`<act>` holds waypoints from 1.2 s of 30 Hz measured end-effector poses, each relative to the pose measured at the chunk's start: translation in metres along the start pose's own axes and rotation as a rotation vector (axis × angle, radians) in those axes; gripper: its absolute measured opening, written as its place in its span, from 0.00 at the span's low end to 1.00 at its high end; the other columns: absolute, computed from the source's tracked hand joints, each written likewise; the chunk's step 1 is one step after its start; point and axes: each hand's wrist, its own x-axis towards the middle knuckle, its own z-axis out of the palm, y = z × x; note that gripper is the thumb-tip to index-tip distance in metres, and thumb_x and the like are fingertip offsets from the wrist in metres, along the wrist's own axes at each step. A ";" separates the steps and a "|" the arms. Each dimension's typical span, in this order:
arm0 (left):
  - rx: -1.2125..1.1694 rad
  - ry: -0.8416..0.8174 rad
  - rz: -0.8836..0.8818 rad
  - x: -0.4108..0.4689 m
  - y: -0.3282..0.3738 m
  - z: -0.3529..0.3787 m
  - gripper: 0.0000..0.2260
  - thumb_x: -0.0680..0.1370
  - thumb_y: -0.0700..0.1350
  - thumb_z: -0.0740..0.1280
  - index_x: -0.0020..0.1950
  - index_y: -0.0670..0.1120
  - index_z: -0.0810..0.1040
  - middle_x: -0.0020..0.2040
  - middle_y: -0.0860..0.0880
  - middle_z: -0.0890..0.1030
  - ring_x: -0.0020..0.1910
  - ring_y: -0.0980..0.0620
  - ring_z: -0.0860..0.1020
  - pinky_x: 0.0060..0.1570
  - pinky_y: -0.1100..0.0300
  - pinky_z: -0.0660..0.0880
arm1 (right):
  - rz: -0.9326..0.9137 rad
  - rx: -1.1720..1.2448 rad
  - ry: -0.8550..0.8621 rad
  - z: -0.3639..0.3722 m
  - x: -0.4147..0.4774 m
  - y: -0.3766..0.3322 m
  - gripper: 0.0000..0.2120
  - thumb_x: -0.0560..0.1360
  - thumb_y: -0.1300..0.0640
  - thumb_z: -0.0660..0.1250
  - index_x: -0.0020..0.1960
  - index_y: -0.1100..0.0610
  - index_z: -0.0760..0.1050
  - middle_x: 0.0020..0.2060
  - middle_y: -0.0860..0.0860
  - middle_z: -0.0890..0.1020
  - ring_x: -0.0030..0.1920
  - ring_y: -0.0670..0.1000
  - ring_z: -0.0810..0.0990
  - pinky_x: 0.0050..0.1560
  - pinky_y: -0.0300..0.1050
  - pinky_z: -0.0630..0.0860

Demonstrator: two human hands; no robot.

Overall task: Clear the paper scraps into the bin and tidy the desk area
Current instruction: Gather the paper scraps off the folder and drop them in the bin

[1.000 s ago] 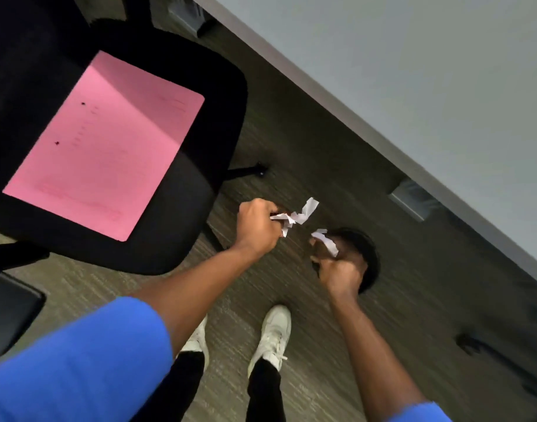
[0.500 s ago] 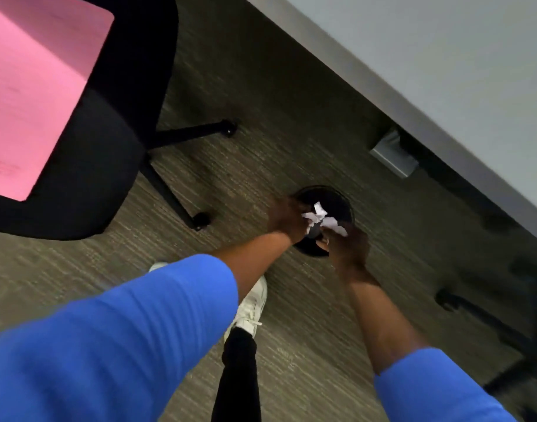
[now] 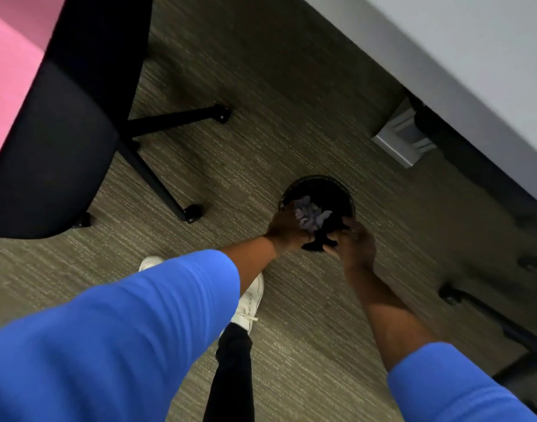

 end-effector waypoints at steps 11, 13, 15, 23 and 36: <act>0.162 0.040 -0.003 -0.016 -0.002 -0.062 0.27 0.77 0.52 0.77 0.70 0.41 0.76 0.67 0.40 0.82 0.67 0.40 0.81 0.64 0.49 0.79 | -0.183 -0.044 -0.046 0.054 -0.039 -0.027 0.24 0.71 0.67 0.78 0.62 0.51 0.78 0.57 0.53 0.84 0.61 0.63 0.84 0.59 0.68 0.83; 0.265 0.028 0.059 -0.021 -0.001 -0.083 0.22 0.80 0.53 0.73 0.68 0.41 0.81 0.67 0.39 0.82 0.67 0.39 0.80 0.64 0.51 0.77 | -0.205 -0.060 -0.054 0.067 -0.046 -0.034 0.28 0.71 0.67 0.79 0.68 0.55 0.77 0.59 0.56 0.83 0.62 0.64 0.83 0.61 0.69 0.81; 0.307 0.034 0.078 -0.027 -0.004 -0.105 0.20 0.80 0.54 0.72 0.66 0.42 0.83 0.67 0.40 0.83 0.67 0.40 0.81 0.64 0.52 0.78 | -0.214 -0.030 -0.076 0.081 -0.055 -0.043 0.30 0.72 0.67 0.78 0.71 0.56 0.75 0.60 0.56 0.82 0.62 0.64 0.83 0.60 0.70 0.82; 0.334 0.147 -0.038 -0.078 -0.026 -0.204 0.10 0.78 0.51 0.71 0.54 0.46 0.86 0.54 0.45 0.87 0.56 0.43 0.85 0.59 0.47 0.83 | -0.349 -0.152 -0.147 0.142 -0.112 -0.078 0.23 0.74 0.69 0.74 0.66 0.57 0.76 0.57 0.58 0.85 0.56 0.61 0.86 0.58 0.66 0.82; 0.364 0.588 -0.036 -0.176 0.006 -0.383 0.13 0.77 0.58 0.74 0.46 0.48 0.85 0.43 0.49 0.86 0.43 0.44 0.84 0.46 0.51 0.82 | -0.440 0.077 -0.325 0.259 -0.226 -0.148 0.22 0.74 0.68 0.76 0.64 0.53 0.76 0.51 0.55 0.85 0.41 0.47 0.84 0.35 0.43 0.83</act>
